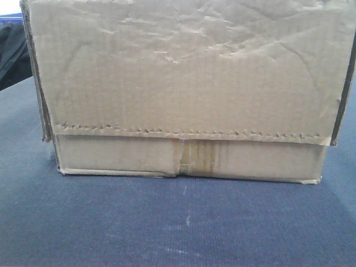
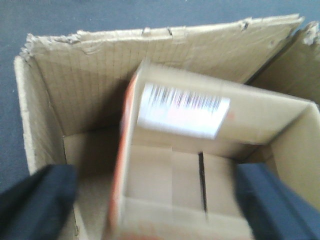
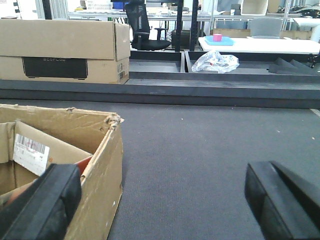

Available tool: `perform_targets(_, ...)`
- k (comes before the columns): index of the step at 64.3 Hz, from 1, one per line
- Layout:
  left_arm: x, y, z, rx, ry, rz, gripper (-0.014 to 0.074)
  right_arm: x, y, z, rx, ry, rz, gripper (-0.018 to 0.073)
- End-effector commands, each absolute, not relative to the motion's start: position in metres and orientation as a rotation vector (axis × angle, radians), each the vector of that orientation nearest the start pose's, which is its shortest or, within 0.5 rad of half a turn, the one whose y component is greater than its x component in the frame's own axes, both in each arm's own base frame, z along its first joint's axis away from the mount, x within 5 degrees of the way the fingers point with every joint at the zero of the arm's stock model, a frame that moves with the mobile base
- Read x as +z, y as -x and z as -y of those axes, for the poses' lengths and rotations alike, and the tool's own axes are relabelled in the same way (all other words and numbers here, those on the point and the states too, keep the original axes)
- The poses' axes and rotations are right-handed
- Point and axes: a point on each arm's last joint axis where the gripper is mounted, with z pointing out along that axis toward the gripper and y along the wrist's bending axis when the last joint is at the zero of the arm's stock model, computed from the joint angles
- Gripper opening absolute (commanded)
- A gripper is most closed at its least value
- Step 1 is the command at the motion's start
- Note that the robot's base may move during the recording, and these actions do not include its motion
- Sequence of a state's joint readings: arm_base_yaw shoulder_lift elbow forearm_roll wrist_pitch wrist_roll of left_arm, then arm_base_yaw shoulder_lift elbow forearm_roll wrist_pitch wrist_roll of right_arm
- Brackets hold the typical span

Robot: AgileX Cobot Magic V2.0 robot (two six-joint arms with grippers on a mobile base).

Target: Stack two boxes on right shelf middle

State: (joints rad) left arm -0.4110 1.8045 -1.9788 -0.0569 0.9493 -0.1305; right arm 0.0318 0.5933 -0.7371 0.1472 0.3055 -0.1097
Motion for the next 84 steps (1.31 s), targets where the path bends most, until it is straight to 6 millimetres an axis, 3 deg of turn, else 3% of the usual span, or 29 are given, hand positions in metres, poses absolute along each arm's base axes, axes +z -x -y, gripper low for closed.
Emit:
perform_targets(1,0.445,-0.357,0.163,-0.393,-0.295,-2.177,0.0601,0.391,-0.118,-0.008,0.078,0.041,-1.62,0.057)
perform_targets(10,0.473,-0.334,0.147,-0.343,-0.293,-2.118,0.0601,0.409,-0.112,-0.008,0.081,0.048,-1.598,0.057)
perform_targets(18,0.49,-0.315,0.133,-0.25,-0.295,-2.095,0.0601,0.428,-0.121,-0.01,0.09,0.062,-1.621,0.057)
perform_targets(31,0.485,-0.309,0.1,-0.124,-0.24,-2.233,0.0601,0.463,-0.148,-0.027,0.189,0.155,-1.742,0.057)
perform_targets(41,0.479,-0.314,0.077,-0.06,-0.195,-2.299,0.0601,0.467,-0.184,-0.044,0.234,0.247,-1.946,0.057)
perform_targets(52,0.459,-0.32,0.077,-0.033,-0.218,-2.367,0.0601,0.443,-0.228,-0.059,0.253,0.314,-2.177,0.057)
perform_targets(61,0.425,-0.333,0.085,-0.061,-0.237,-2.477,0.0601,0.412,-0.258,-0.068,0.259,0.342,-2.339,0.057)
perform_targets(72,0.389,-0.354,0.1,-0.12,-0.264,-2.58,0.0601,0.381,-0.286,-0.078,0.307,0.337,-2.453,0.057)
perform_targets(84,0.364,-0.367,0.118,-0.118,-0.32,-2.639,0.0601,0.349,-0.31,-0.084,0.311,0.338,-2.558,0.057)
